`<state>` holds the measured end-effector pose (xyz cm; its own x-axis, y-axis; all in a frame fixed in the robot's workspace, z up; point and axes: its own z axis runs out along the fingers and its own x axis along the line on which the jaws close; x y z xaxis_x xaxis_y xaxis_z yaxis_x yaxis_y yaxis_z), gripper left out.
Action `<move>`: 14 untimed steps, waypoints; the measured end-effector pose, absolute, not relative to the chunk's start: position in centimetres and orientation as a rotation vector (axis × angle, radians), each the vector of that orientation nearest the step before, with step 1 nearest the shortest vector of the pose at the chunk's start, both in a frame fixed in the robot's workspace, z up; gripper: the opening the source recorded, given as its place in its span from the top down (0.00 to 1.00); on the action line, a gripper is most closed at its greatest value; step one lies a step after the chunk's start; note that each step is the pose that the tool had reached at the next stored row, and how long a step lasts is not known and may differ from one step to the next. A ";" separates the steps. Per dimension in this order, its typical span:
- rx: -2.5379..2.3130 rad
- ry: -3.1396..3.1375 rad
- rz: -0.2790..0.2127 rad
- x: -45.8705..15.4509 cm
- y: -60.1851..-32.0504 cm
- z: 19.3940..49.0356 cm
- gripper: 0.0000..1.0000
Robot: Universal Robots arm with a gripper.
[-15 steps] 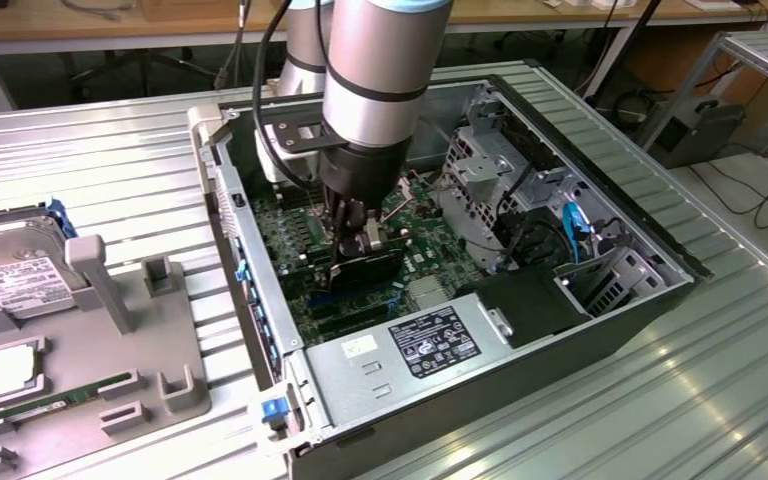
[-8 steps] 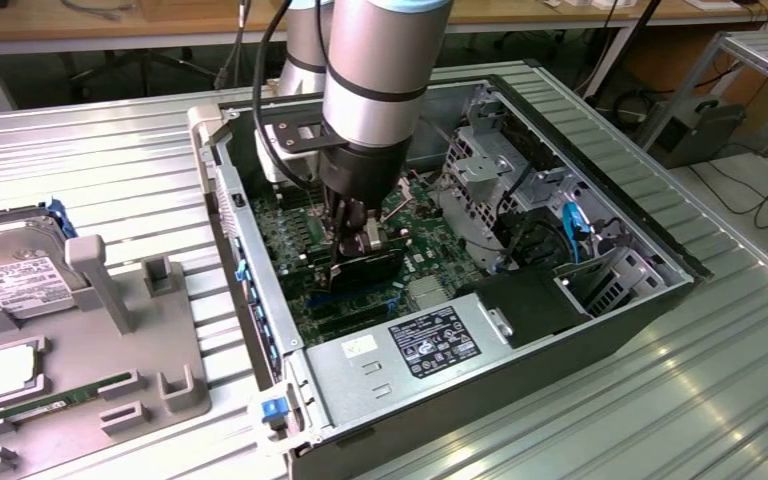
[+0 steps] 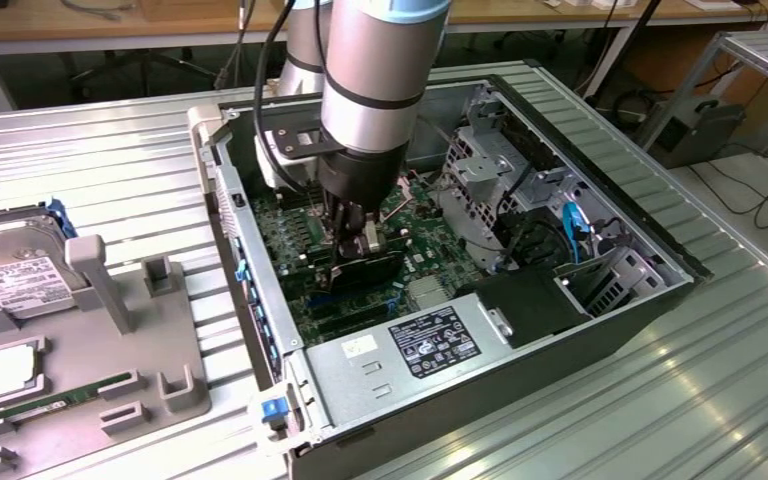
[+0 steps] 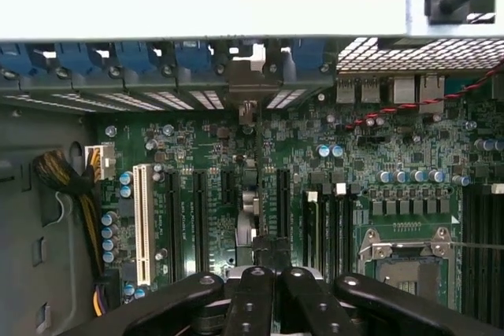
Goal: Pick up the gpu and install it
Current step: 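Press down on the gpu until it lock into place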
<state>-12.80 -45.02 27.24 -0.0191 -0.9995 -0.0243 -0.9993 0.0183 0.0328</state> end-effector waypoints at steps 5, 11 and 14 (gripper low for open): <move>2.196 -2.238 -0.063 -12.9 -45.2 27.2 0.89; 2.198 -2.239 -0.061 -13.1 -45.2 27.4 0.89; 2.197 -2.238 -0.061 -13.1 -45.2 28.9 0.89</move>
